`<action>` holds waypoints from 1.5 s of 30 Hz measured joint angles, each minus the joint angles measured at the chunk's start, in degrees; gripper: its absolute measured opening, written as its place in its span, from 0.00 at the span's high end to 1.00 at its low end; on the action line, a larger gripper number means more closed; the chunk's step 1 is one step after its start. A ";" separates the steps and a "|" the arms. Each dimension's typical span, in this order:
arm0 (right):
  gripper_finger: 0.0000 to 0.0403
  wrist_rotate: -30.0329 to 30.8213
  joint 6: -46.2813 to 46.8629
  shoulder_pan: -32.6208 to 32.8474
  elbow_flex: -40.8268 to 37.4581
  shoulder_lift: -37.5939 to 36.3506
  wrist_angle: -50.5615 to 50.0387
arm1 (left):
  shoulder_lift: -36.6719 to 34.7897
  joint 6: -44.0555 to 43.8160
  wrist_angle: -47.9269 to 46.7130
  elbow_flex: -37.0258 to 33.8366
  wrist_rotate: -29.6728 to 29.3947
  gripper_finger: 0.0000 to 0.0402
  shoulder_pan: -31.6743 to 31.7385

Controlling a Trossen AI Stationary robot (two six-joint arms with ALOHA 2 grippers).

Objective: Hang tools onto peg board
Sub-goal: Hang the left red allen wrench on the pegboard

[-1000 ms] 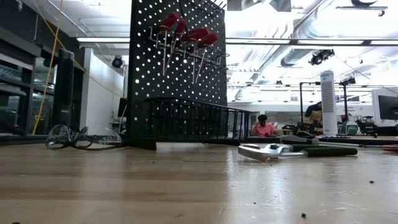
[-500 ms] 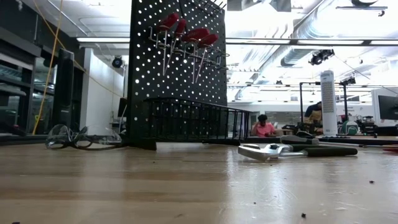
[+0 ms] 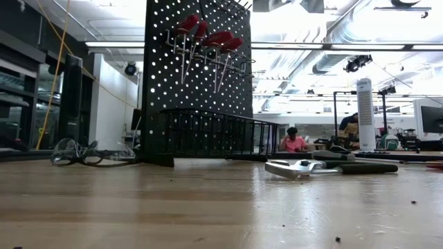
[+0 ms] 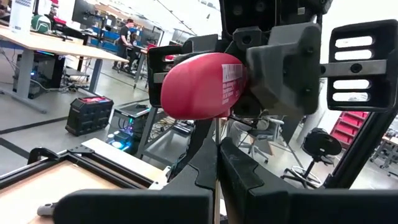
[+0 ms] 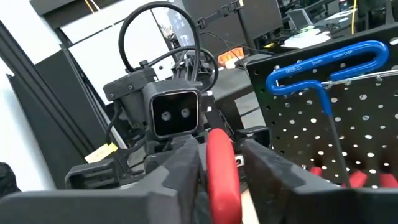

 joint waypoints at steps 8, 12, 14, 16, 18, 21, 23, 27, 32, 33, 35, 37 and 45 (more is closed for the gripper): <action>0.83 -1.31 0.22 -0.39 0.00 0.00 -0.02 | 0.00 0.06 -0.04 0.00 0.08 1.00 0.74; 0.79 -1.67 0.61 -0.42 0.00 -0.01 -0.02 | 0.00 0.15 -0.10 0.00 0.75 1.00 1.30; 0.75 -2.32 0.62 -0.39 0.00 -0.02 -0.02 | 0.00 0.15 -0.09 0.00 1.85 1.00 1.55; 0.71 -3.09 0.97 -0.39 0.00 -0.02 -0.02 | 0.00 0.15 -0.09 0.00 2.21 1.00 1.71; 0.68 -4.22 1.72 -0.62 0.00 -0.02 -0.20 | 0.00 0.17 -0.11 0.00 2.23 1.00 1.71; 0.65 -5.26 1.97 -0.85 0.00 -0.02 -1.20 | 0.00 0.15 -0.09 0.00 2.22 1.00 1.77; 0.64 -5.39 1.78 -0.84 0.00 -0.02 -1.36 | 0.00 0.13 -0.07 0.00 2.99 1.00 1.80; 0.64 -6.15 1.16 -0.83 0.00 -0.02 -1.36 | 0.00 0.13 -0.02 0.00 3.41 1.00 1.80; 0.69 -6.16 1.07 -0.97 0.00 -0.02 -1.33 | 0.00 0.13 0.00 0.00 3.49 1.00 1.80; 0.71 -6.16 1.07 -1.09 0.00 -0.02 -1.36 | 0.00 0.13 0.02 0.00 3.53 1.00 1.78; 0.75 -6.14 1.07 -1.09 0.00 -0.02 -1.36 | -0.02 0.13 0.09 0.00 3.94 1.00 1.80; 0.80 -6.15 1.07 -1.09 0.00 -0.02 -1.37 | -0.02 0.11 0.08 0.00 4.54 1.00 1.80; 0.90 -6.14 0.42 -1.09 0.00 -0.02 -1.38 | -0.09 0.00 0.00 0.00 4.85 1.00 1.77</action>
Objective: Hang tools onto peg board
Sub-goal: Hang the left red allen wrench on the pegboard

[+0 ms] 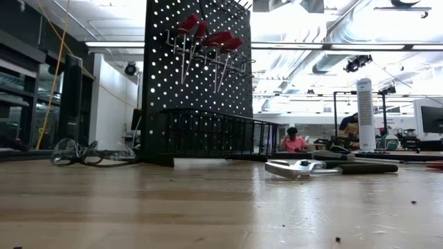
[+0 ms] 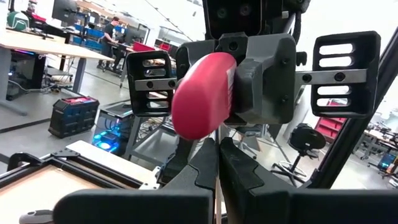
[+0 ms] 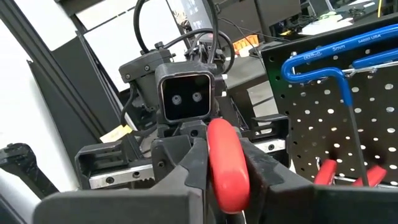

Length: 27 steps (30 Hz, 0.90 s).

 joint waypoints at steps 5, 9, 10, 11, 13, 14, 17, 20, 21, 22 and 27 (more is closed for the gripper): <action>0.90 0.01 -0.41 0.08 -0.03 0.06 0.46 | -0.14 -1.36 -2.29 0.11 0.16 0.97 0.00; 0.90 0.02 -0.45 0.16 -0.04 0.03 0.78 | -0.69 -1.99 -6.17 0.11 0.25 0.89 -0.49; 0.90 0.02 -0.45 0.17 -0.04 -0.04 0.79 | -1.03 -2.00 -7.54 0.09 0.04 0.86 -0.67; 0.90 0.04 -0.46 0.17 -0.04 -0.17 0.77 | -1.63 -2.45 -8.88 0.09 -0.31 0.84 -0.85; 0.90 0.98 -0.90 0.22 -0.04 -1.00 -0.68 | -3.06 -3.63 -14.28 0.04 -2.01 0.79 -1.29; 0.90 1.67 -1.05 0.27 0.00 -1.55 -0.97 | -3.91 -4.57 -16.99 0.04 -2.55 0.76 -1.42; 0.90 4.79 -1.60 0.64 0.04 -3.29 -3.96 | -6.54 -7.81 -26.77 -0.02 -3.39 0.70 -2.08; 0.90 8.62 -2.28 1.20 0.04 -4.80 -8.76 | -8.82 -12.06 -35.15 -0.18 -1.29 0.67 -3.14; 0.90 10.42 -2.16 1.52 0.04 -5.22 -10.83 | -9.45 -13.43 -36.47 -0.91 -0.68 0.66 -3.85; 0.90 12.55 -1.46 1.77 0.04 -5.68 -13.19 | -10.08 -14.92 -37.45 -2.07 -0.57 0.66 -4.73; 0.90 19.50 7.23 3.36 -6.94 -7.65 -18.24 | -13.44 -26.22 -35.65 -11.75 -7.69 0.68 -11.71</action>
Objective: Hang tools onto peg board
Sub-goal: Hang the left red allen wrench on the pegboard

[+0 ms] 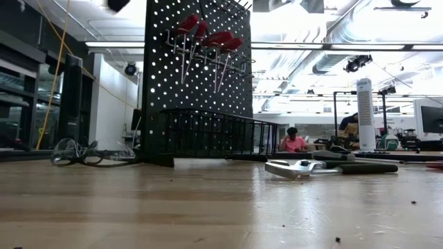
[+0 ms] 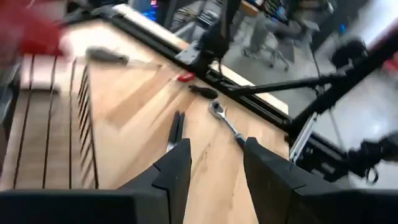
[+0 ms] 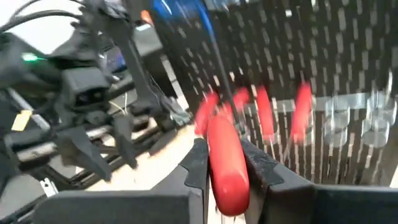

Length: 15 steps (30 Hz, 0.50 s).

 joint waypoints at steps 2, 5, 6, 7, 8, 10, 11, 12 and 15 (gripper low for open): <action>0.90 1.09 4.84 0.55 -6.98 -1.33 5.08 | -1.68 -6.23 1.91 -4.41 -4.89 0.69 -2.84; 0.90 4.59 9.98 0.75 -18.01 -2.94 20.70 | -4.51 -12.69 4.39 -9.56 -10.47 0.69 -5.71; 0.90 6.37 9.91 0.04 -21.19 -3.01 27.47 | -5.69 -13.10 4.69 -10.49 -11.48 0.69 -6.26; 0.90 8.32 8.65 -1.19 -23.66 -3.01 33.95 | -6.89 -12.99 4.79 -11.18 -12.04 0.69 -6.55; 0.90 10.34 6.47 -2.68 -25.54 -3.01 39.57 | -8.12 -12.11 4.58 -11.53 -12.22 0.69 -6.58; 0.90 14.42 1.17 -6.14 -27.68 -2.86 48.92 | -10.53 -8.89 2.80 -11.57 -12.20 0.69 -6.34; 0.90 16.19 -1.59 -7.86 -28.17 -2.67 52.47 | -11.83 -6.84 1.75 -11.57 -12.19 0.69 -6.02; 0.90 17.61 -4.64 -9.27 -28.39 -2.56 54.79 | -13.16 -4.69 0.90 -11.57 -12.18 0.69 -5.62; 0.90 19.43 -12.68 -13.09 -27.37 -1.66 58.06 | -17.27 0.77 -2.11 -11.57 -11.40 0.69 -4.06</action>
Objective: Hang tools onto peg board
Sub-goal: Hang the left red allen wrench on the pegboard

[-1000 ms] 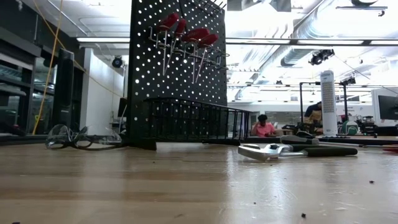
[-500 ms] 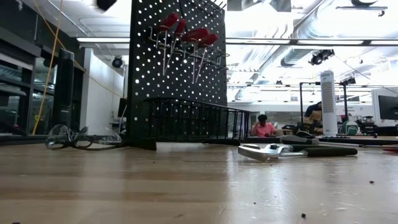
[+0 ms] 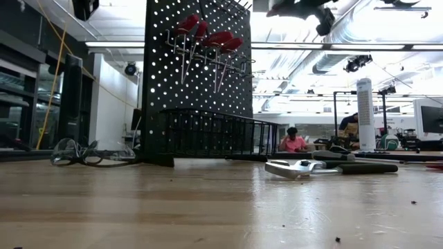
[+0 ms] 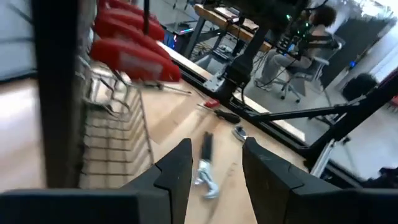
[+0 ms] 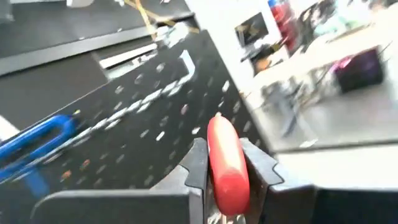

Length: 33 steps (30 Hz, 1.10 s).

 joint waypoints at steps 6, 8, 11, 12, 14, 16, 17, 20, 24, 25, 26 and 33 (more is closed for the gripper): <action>0.90 -4.56 -4.78 -3.89 5.11 4.96 1.05 | -5.70 4.14 -5.03 0.00 0.92 0.69 2.37; 0.90 -6.02 -6.04 -4.73 7.49 7.33 1.10 | -6.35 4.19 -6.14 0.00 -0.67 0.69 3.19; 0.90 -8.08 -9.14 -6.12 10.90 10.33 1.03 | -6.48 4.18 -5.83 0.00 -1.99 0.69 4.50; 0.90 -8.60 -10.21 -6.48 11.87 10.97 1.04 | -6.48 4.18 -5.71 0.00 -1.98 0.69 4.77; 0.90 -9.35 -11.47 -7.05 13.34 11.89 0.14 | -6.48 4.08 -5.45 0.00 -1.86 0.69 5.04; 0.90 -10.39 -11.45 -7.63 14.13 12.07 -2.12 | -6.46 4.01 -5.44 0.00 -1.85 0.69 5.04; 0.90 -11.30 -11.29 -7.93 14.22 12.07 -3.26 | -6.47 4.01 -5.33 0.00 -1.86 0.69 5.04; 0.90 -13.01 -9.00 -8.72 14.03 12.09 -5.59 | -6.44 4.01 -5.41 0.00 -1.84 0.69 5.04; 0.90 -13.73 -8.44 -9.37 13.37 12.44 -6.58 | -6.46 4.02 -5.39 0.00 -2.13 0.69 5.04; 0.90 -13.67 -8.46 -9.43 13.31 12.66 -6.81 | -6.45 4.01 -5.42 0.00 -2.25 0.69 5.04; 0.90 -13.65 -8.46 -9.62 13.30 12.94 -6.91 | -6.44 4.04 -5.47 0.00 -2.27 0.69 5.04; 0.90 -14.24 -8.45 -10.25 13.28 15.17 -6.78 | -6.44 4.03 -5.57 0.00 -2.28 0.69 5.02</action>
